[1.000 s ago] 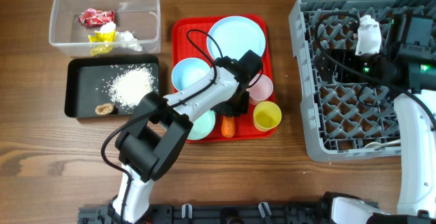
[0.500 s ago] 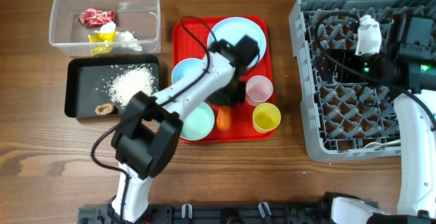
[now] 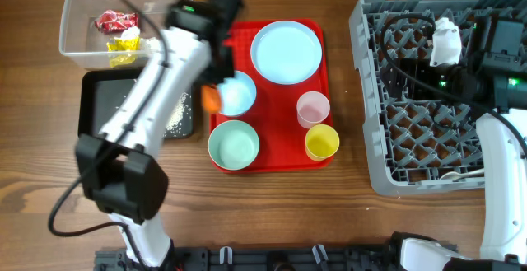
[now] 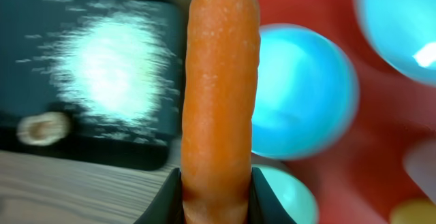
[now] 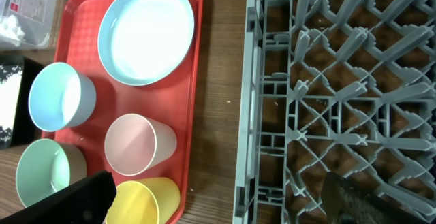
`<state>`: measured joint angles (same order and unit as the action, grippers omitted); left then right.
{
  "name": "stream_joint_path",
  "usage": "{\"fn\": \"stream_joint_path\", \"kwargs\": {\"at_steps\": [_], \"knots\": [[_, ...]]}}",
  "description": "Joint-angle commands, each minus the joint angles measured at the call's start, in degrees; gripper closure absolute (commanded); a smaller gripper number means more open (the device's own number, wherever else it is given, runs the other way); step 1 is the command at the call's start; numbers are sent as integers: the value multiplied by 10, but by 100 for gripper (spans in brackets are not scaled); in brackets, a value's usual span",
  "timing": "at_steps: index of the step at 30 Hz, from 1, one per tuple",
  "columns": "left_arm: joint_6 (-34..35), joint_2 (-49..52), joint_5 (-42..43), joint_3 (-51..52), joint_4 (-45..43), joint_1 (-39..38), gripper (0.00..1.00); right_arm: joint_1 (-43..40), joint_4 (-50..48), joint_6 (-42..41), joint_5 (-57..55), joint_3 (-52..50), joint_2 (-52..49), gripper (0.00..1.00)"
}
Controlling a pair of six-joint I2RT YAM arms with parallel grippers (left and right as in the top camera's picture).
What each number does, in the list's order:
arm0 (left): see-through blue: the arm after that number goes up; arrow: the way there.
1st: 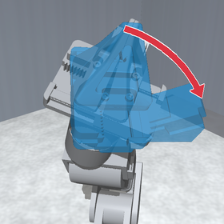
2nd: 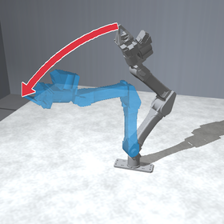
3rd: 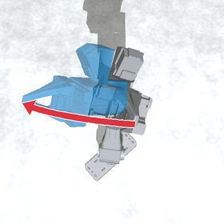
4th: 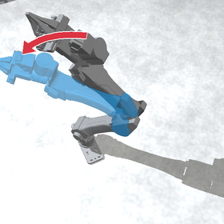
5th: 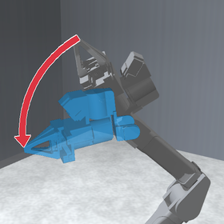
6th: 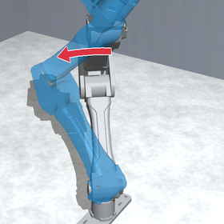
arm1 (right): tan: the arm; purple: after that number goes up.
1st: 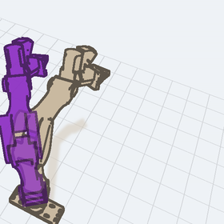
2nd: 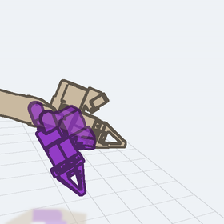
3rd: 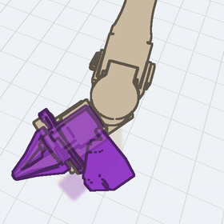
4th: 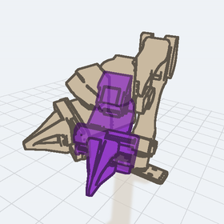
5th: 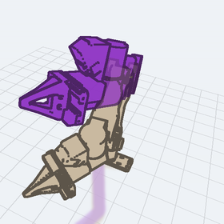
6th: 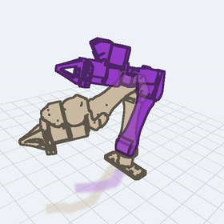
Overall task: Sort waste into correct bins and load items into the dishwasher rack
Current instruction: 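Carry the carrot left and lay it on the black tray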
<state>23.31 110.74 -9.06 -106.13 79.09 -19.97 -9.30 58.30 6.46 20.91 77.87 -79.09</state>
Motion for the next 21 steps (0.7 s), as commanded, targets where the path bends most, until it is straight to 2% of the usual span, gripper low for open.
{"fn": "stream_joint_path", "kwargs": {"at_steps": [1,6,10,14,15,20,21], "knots": [[-6,-8,-39,-3,7,82,96,2,-1,-5,-4,0,-3,0],[-4,-8,-39,61,-2,164,96,2,-2,-4,-4,0,-3,0],[1,-8,-17,132,-64,209,94,2,-2,-5,-4,0,-3,0],[9,-8,9,193,-128,230,87,2,-2,-4,-4,0,-3,0],[11,-8,9,205,-142,231,84,2,-1,-5,-4,0,-3,0],[11,-8,9,236,-181,231,50,2,0,-4,-4,0,-3,0],[11,-8,9,236,-181,231,47,2,0,-5,-4,0,-3,0]]}}
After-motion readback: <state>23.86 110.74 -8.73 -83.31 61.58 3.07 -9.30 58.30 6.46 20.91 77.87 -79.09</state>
